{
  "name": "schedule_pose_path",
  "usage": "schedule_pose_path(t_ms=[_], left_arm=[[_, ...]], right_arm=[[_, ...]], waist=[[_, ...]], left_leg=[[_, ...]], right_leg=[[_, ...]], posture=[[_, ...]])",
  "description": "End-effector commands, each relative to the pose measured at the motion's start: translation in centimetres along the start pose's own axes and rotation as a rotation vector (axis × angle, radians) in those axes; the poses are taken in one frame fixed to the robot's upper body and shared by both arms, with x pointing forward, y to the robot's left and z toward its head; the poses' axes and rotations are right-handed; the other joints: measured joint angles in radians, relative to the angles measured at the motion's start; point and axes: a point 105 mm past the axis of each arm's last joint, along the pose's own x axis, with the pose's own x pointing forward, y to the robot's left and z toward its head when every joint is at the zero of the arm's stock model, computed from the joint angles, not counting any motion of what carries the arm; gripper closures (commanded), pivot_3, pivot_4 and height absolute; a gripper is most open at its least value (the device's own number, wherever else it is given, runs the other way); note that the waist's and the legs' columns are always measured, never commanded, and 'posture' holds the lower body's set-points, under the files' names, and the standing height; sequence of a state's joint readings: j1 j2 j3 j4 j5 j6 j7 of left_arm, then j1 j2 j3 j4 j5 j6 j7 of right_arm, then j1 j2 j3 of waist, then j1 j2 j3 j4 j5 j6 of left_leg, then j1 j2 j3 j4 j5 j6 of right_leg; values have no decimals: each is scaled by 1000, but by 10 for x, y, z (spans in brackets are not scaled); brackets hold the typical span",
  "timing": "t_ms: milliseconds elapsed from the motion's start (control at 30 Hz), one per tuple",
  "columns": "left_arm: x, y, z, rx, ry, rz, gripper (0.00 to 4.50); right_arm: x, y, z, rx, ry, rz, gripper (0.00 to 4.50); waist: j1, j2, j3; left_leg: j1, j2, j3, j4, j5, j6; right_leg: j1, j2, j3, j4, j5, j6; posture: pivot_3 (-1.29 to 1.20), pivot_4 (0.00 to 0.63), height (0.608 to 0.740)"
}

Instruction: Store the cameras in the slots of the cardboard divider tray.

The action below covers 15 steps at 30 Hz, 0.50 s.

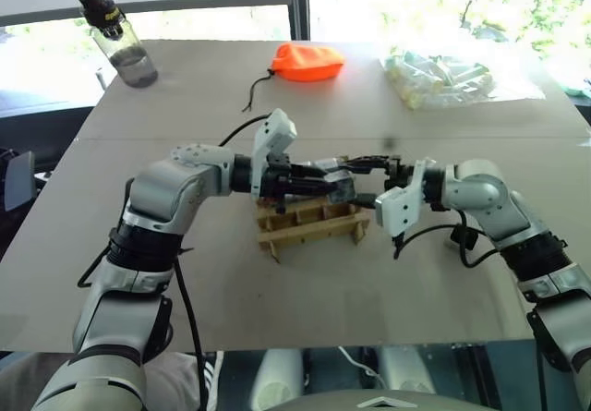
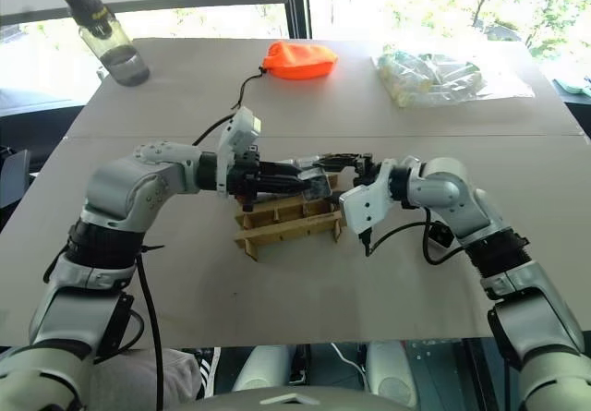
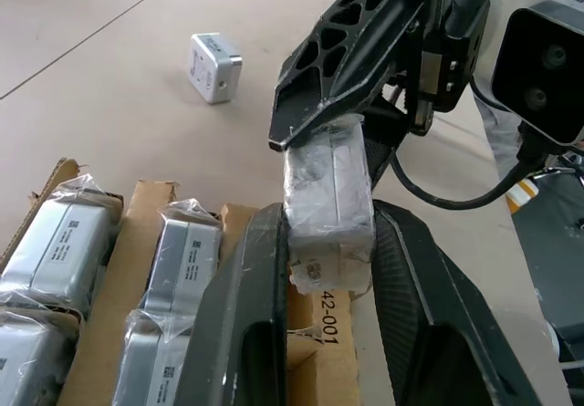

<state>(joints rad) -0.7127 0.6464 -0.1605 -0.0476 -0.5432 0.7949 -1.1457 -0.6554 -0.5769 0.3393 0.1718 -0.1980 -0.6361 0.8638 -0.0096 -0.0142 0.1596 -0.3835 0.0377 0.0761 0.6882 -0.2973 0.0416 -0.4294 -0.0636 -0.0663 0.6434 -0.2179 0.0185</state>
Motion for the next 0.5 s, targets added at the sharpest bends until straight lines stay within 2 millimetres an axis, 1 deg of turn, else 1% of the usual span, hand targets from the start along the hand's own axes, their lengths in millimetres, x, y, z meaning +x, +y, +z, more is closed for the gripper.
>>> schedule_pose_path(t_ms=[33,100,200,267,333,433,500], left_arm=[[-14,-3,19,158,-87,50,3806],[-20,-5,18,196,-89,71,3806],[-29,-10,15,241,-88,100,3806],[-36,-14,11,293,-77,125,3806],[-40,-16,3,339,-44,148,3806],[-48,-19,-11,363,13,173,3806],[-53,-20,-20,363,36,193,3806]], right_arm=[[-30,3,-9,205,40,2,24],[-48,10,-11,392,38,-8,24],[-71,21,-8,668,-13,-34,24],[-86,34,-5,838,-62,-46,24],[-98,44,-1,956,-118,-70,24],[-116,59,1,1130,-184,-115,24],[-126,65,3,1165,-230,-147,24]], waist=[[6,0,0],[14,0,0],[18,0,0],[18,0,0],[21,0,0],[23,0,0],[23,0,0]], left_leg=[[0,0,-1,0,0,0],[-1,0,-2,0,0,0],[-1,0,-2,0,0,0],[0,0,-2,0,0,0],[1,0,-2,0,0,0],[2,0,-2,0,0,1],[2,0,-2,0,0,1]], right_leg=[[0,-1,0,0,0,0],[0,-1,-1,-1,0,0],[0,-2,-2,-1,0,0],[1,-1,-2,-1,0,0],[2,-1,-1,0,0,0],[3,-1,-1,0,0,0],[3,-1,-1,-1,0,0]], posture=[[0,150,726],[0,150,726],[0,150,726],[0,150,726],[0,150,726],[0,150,726],[0,150,726]])
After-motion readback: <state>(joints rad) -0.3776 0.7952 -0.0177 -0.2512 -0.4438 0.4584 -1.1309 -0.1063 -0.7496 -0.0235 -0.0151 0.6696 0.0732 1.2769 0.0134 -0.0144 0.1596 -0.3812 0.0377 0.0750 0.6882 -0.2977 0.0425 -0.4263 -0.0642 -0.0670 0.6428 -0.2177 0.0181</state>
